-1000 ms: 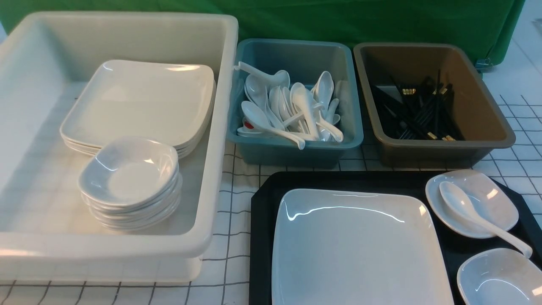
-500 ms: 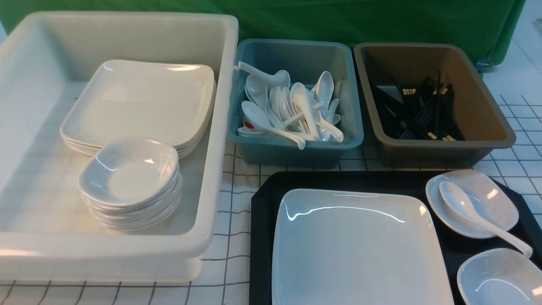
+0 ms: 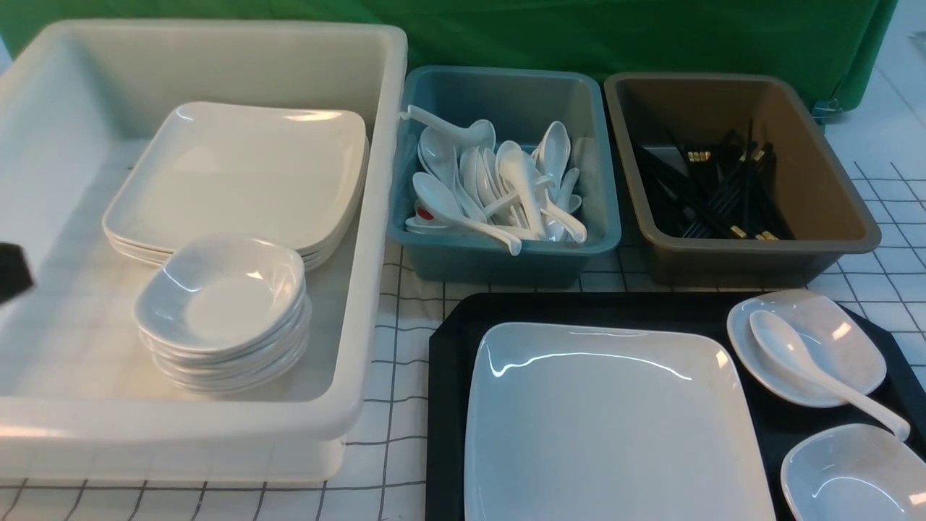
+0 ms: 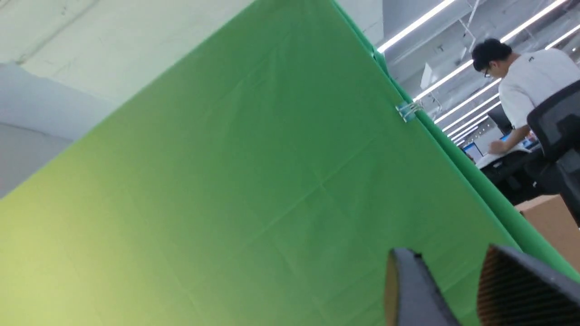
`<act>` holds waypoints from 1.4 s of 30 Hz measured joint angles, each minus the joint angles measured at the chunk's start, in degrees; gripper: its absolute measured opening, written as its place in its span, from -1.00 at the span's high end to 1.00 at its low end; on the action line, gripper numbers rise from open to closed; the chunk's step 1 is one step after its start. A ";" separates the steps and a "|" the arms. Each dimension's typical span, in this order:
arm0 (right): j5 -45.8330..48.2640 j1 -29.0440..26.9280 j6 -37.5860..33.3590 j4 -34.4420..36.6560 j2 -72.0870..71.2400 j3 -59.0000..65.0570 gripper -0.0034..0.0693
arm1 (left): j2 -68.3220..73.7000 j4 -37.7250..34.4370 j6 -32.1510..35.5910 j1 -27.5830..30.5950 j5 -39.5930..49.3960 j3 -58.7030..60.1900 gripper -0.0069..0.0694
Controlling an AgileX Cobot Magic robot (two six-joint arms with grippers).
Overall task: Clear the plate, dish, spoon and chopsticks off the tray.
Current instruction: Use the right arm to grab a soup spoon from the plate
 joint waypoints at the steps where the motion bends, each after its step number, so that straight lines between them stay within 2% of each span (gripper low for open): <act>1: -0.33 0.00 0.00 0.00 0.00 0.00 0.24 | 1.61 -1.50 2.66 0.00 0.44 0.00 0.81; 4: 1.40 0.00 0.54 -1.00 0.00 -0.46 0.34 | 6.17 -7.62 12.04 0.00 0.47 -0.08 0.81; 5: 4.23 0.00 0.96 -1.75 -0.01 -1.44 0.41 | 7.52 -8.88 14.27 0.00 0.47 -0.53 0.82; 7: 13.31 0.00 1.39 -5.37 0.45 -6.13 0.68 | 10.40 -10.47 16.56 0.00 0.84 -2.85 0.84; 9: 22.15 0.19 1.09 -8.34 2.76 -12.85 0.84 | 12.27 -11.05 17.55 0.00 1.69 -5.19 0.85; 11: 29.09 0.75 -0.84 -9.47 5.84 -17.18 0.88 | 14.08 -11.48 18.23 0.00 2.64 -7.83 0.85; 13: 40.14 2.62 -6.00 -10.37 12.78 -25.09 0.91 | 16.73 -11.66 19.72 -1.07 4.29 -12.33 0.85; 14: 42.10 3.06 -6.91 -10.47 14.28 -27.17 0.91 | 16.90 -11.66 19.94 -1.25 4.45 -12.68 0.85; 16: 55.00 6.55 -12.17 -10.81 25.01 -34.84 0.91 | 19.05 -11.24 20.22 -5.80 4.75 -16.75 0.85; 18: 61.82 8.73 -14.57 -10.81 31.44 -38.80 0.92 | 19.89 -10.86 20.22 -8.66 4.75 -17.98 0.85; 20: 73.24 12.74 -18.05 -10.81 42.55 -44.99 0.92 | 22.40 -9.63 20.01 -16.12 4.69 -19.57 0.85; 22: 78.76 15.18 -20.17 -10.81 50.54 -48.98 0.92 | 25.15 -7.81 18.48 -22.54 4.97 -20.07 0.85; 23: 78.76 15.18 -20.17 -10.81 51.25 -48.98 0.92 | 25.45 -7.56 18.48 -23.21 5.04 -20.13 0.85; 24: 81.48 16.45 -22.42 -10.64 56.68 -52.21 0.92 | 28.20 -5.42 16.75 -28.23 5.12 -20.29 0.85; 25: 81.75 16.53 -22.42 -10.68 56.68 -52.56 0.92 | 28.57 -5.18 16.35 -28.82 5.02 -20.29 0.85; 28: 85.96 15.80 -26.22 -10.25 64.47 -57.94 0.92 | 34.61 -2.14 13.69 -37.58 2.92 -20.64 0.85; 30: 90.22 12.88 -30.02 -8.27 69.48 -61.28 0.92 | 38.48 -1.48 13.88 -42.22 0.80 -22.60 0.85; 34: 93.19 8.13 -35.85 -5.07 75.19 -64.34 0.91 | 42.60 -1.41 15.14 -46.01 -0.36 -26.78 0.85; 37: 92.72 4.09 -37.90 -4.11 81.38 -66.25 0.79 | 47.10 -0.92 15.93 -47.96 -0.40 -32.71 0.85; 42: 86.95 2.15 -39.61 -5.25 89.37 -67.56 0.10 | 52.96 -0.57 17.02 -48.24 -0.40 -39.57 0.83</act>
